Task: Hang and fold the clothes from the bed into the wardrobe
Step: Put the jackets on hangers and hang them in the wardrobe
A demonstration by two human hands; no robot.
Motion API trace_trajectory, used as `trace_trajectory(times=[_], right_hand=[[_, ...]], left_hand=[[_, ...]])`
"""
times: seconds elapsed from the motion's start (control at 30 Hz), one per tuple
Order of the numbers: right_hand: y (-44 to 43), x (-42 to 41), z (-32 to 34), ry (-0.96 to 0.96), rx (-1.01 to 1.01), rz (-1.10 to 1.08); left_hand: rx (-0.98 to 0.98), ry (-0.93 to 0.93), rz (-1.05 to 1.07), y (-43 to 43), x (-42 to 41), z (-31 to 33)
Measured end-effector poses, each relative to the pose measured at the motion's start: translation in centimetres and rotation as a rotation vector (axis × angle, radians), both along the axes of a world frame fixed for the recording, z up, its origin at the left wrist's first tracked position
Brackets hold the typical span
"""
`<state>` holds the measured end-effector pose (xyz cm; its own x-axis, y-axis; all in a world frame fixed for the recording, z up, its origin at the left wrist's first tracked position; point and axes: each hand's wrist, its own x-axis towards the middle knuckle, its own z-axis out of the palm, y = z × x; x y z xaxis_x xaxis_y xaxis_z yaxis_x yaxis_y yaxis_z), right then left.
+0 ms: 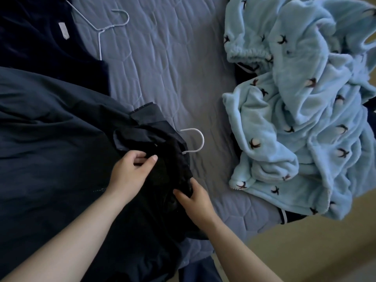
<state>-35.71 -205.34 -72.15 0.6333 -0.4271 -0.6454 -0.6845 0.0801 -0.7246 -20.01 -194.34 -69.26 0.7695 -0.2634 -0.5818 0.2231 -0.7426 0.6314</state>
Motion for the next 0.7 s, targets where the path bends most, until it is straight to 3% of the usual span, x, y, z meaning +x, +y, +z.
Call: trace_trajectory(times=[0.4,0.53,0.7], right_hand=[[1.5,0.0,1.2,-0.109,0.167,-0.036],[0.5,0.0,1.9,-0.143,0.13,-0.04],[-1.2,0.0,3.3,-0.182,0.025,-0.209]], left_hand=[[-0.082,0.218,0.137,-1.6,0.7,-1.2],[-0.147,0.258,0.098,-1.7,0.4,-0.7],[-0.197,0.217,0.072,-1.6,-0.4,0.6]])
